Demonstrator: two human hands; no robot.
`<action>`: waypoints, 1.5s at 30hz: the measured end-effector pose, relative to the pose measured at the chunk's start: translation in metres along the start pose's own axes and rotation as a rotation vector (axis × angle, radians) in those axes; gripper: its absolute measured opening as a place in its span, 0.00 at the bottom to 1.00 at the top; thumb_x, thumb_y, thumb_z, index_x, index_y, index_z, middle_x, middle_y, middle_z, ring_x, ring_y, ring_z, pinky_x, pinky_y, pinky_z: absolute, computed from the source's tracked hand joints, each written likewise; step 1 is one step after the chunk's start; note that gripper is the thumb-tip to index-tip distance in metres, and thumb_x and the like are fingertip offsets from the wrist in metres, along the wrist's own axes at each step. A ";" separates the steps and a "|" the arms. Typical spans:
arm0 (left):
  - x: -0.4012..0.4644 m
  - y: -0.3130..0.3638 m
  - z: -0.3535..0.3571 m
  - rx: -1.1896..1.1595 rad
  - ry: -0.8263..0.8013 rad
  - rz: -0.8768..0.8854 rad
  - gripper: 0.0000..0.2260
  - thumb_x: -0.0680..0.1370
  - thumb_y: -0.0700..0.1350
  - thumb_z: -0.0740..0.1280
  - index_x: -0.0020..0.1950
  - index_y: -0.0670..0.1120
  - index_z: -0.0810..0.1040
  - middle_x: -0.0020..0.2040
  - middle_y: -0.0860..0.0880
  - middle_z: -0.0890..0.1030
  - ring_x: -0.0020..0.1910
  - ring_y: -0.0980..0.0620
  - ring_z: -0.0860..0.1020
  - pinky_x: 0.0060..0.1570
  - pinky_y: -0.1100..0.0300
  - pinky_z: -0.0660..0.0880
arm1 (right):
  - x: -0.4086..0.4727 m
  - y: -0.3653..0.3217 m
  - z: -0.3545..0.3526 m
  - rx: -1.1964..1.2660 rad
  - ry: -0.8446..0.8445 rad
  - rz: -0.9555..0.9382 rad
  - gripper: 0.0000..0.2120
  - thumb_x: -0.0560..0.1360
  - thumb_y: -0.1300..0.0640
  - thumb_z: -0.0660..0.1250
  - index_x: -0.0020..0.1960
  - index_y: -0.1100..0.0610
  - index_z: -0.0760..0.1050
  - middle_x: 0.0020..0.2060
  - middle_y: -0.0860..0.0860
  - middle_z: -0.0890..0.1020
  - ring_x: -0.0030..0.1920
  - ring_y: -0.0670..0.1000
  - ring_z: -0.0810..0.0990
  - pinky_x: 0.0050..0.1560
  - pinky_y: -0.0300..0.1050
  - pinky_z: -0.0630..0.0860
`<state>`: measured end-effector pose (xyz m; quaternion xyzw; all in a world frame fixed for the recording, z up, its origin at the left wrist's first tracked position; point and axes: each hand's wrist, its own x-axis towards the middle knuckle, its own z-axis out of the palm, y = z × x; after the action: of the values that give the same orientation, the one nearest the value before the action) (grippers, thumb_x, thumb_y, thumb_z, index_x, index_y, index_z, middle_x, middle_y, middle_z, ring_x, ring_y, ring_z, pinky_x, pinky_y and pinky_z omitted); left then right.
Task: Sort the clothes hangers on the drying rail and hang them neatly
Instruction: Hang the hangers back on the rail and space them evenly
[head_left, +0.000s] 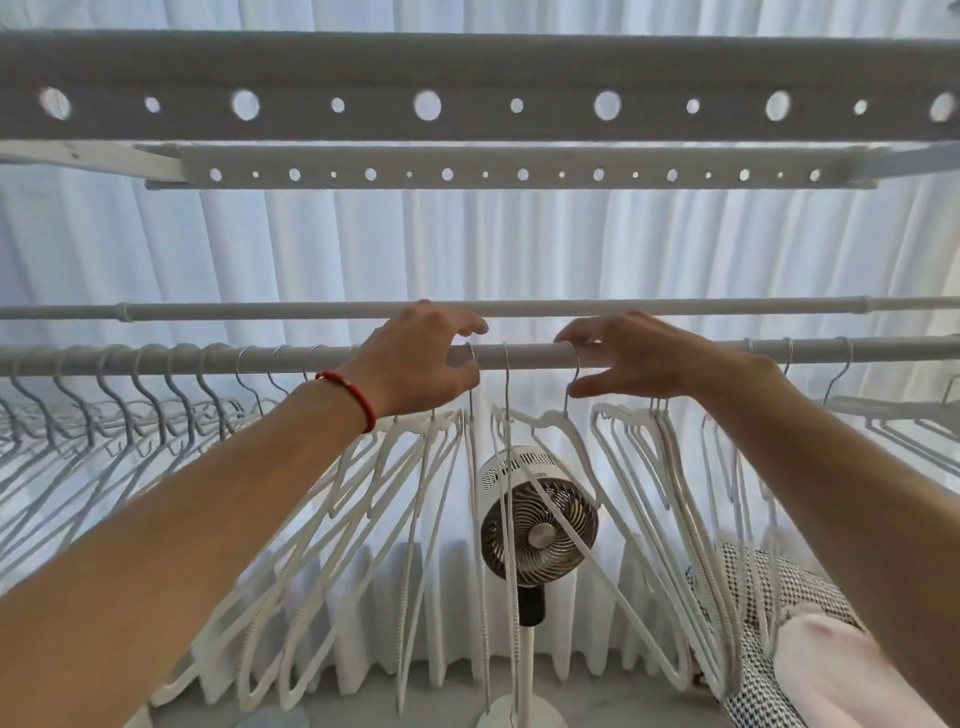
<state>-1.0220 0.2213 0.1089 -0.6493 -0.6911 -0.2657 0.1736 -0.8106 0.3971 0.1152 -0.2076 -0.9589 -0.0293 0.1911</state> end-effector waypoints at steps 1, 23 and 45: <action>0.000 0.000 0.000 -0.003 0.001 0.002 0.19 0.76 0.48 0.68 0.67 0.51 0.78 0.62 0.52 0.81 0.64 0.50 0.74 0.64 0.47 0.73 | 0.000 0.001 0.004 -0.003 0.015 -0.007 0.23 0.72 0.46 0.78 0.64 0.51 0.78 0.46 0.48 0.82 0.48 0.52 0.80 0.49 0.48 0.75; -0.012 0.000 -0.003 0.031 0.061 0.026 0.18 0.75 0.47 0.69 0.66 0.50 0.79 0.61 0.48 0.81 0.62 0.49 0.75 0.61 0.52 0.73 | 0.013 -0.024 0.013 -0.014 0.062 -0.061 0.32 0.71 0.46 0.79 0.71 0.52 0.72 0.54 0.47 0.82 0.51 0.50 0.80 0.54 0.51 0.78; 0.017 0.054 0.034 0.026 0.095 0.035 0.18 0.75 0.49 0.70 0.64 0.50 0.79 0.60 0.49 0.81 0.63 0.49 0.74 0.60 0.50 0.75 | -0.043 0.053 -0.017 -0.256 0.175 -0.044 0.22 0.72 0.40 0.73 0.63 0.47 0.78 0.55 0.45 0.83 0.50 0.53 0.81 0.50 0.51 0.78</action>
<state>-0.9665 0.2561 0.1000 -0.6458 -0.6740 -0.2841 0.2191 -0.7468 0.4264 0.1133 -0.2057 -0.9313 -0.1735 0.2454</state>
